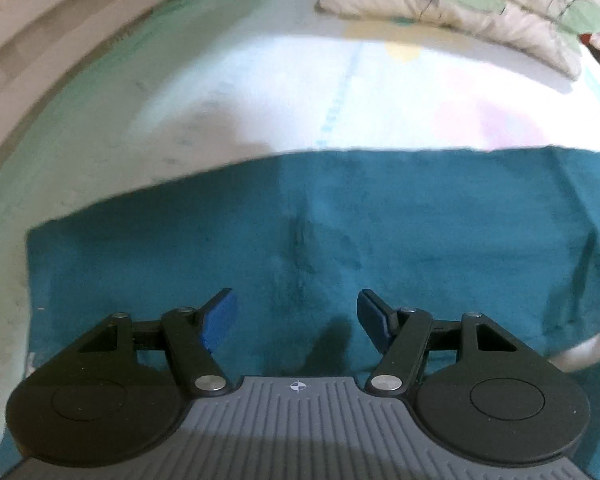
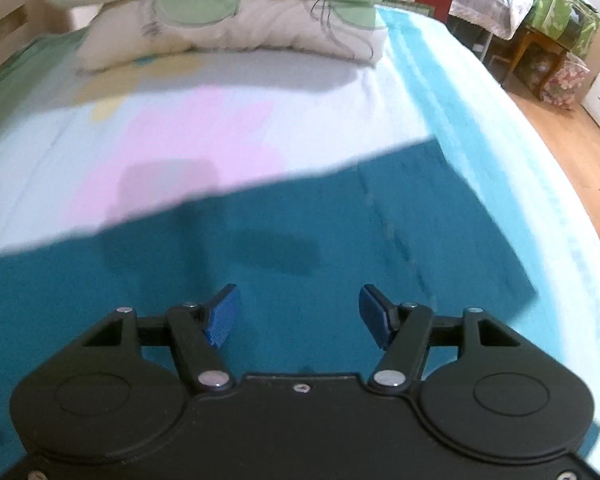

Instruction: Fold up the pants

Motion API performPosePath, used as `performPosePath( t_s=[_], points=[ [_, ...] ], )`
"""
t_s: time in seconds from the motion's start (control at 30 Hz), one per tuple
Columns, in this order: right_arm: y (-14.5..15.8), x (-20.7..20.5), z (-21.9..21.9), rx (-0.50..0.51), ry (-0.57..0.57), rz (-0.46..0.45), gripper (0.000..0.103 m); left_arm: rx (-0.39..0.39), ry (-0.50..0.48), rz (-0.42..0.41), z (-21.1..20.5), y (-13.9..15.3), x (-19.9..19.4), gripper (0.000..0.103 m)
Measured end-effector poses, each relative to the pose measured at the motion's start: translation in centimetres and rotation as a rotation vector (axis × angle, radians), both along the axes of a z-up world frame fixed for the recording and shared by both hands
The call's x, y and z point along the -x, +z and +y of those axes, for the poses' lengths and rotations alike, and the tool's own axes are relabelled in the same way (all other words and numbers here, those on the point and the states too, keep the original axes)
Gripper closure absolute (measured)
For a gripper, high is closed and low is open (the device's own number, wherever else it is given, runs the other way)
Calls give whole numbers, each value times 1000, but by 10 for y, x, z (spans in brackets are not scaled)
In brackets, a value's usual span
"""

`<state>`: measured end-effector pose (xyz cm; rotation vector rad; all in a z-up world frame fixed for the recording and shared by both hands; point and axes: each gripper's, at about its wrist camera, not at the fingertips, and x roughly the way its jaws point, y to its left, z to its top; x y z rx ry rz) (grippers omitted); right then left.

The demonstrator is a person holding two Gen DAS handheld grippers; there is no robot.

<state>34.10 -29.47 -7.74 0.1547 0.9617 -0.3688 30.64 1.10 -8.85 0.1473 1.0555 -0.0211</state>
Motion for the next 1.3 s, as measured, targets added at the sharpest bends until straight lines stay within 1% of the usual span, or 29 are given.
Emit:
performPosePath(
  t_s=[0.13, 0.17, 0.23, 0.33, 0.4, 0.5, 0.53, 0.57, 0.6, 0.63, 0.67, 0.7, 0.73, 0.77, 0.83, 0.9, 1.03, 1.1, 1.2, 1.3],
  points=[
    [-4, -43, -18, -49, -86, -35, 35, -8, 4, 84, 4, -33, -7, 39],
    [-6, -53, -22, -66, -107, -36, 35, -7, 4, 96, 4, -40, -7, 37],
    [-14, -74, -30, -86, -155, -26, 35, 12, 7, 51, 7, -43, 1, 37],
    [-26, -93, -37, -78, -209, -6, 35, 10, -6, 24, 7, -47, 10, 36],
    [-33, -103, -42, -71, -236, 29, 35, 3, -8, 16, 5, -47, 13, 36],
    [-46, -112, -50, -104, -276, 105, 37, -15, -10, 9, 0, -50, 19, 36],
    [-49, -112, -54, -128, -283, 123, 40, -21, -12, 8, -3, -50, 18, 36],
    [-49, -108, -55, -140, -283, 107, 41, -27, -16, 10, 0, -45, 16, 36],
    [-46, -102, -55, -140, -275, 87, 47, -28, -19, 11, 0, -45, 15, 36],
    [-44, -98, -56, -137, -256, 91, 71, -21, -19, 15, 2, -45, 14, 36],
    [-40, -93, -57, -148, -234, 85, 88, -9, -17, 21, 3, -44, 12, 38],
    [-37, -85, -59, -171, -230, 77, 90, 8, -14, 29, 6, -43, 9, 39],
    [-34, -75, -61, -192, -233, 65, 91, 34, -8, 41, 10, -41, 5, 45],
    [-31, -67, -62, -206, -227, 53, 92, 62, -2, 46, 12, -37, 2, 48],
    [-24, -49, -62, -211, -200, 27, 93, 106, 10, 33, 15, -27, -3, 48],
    [-22, -31, -63, -213, -180, 16, 93, 136, 15, 1, 14, -15, -9, 48],
    [-29, -11, -61, -213, -142, 35, 93, 221, 26, -28, 13, 7, -32, 48],
    [-34, -7, -62, -220, -138, 38, 93, 242, 35, -16, 13, 9, -46, 48],
    [-39, -4, -64, -240, -139, 38, 93, 279, 61, 30, 14, 1, -62, 48],
    [-38, -3, -65, -252, -139, 27, 93, 314, 112, 61, 19, -6, -64, 48]
  ],
)
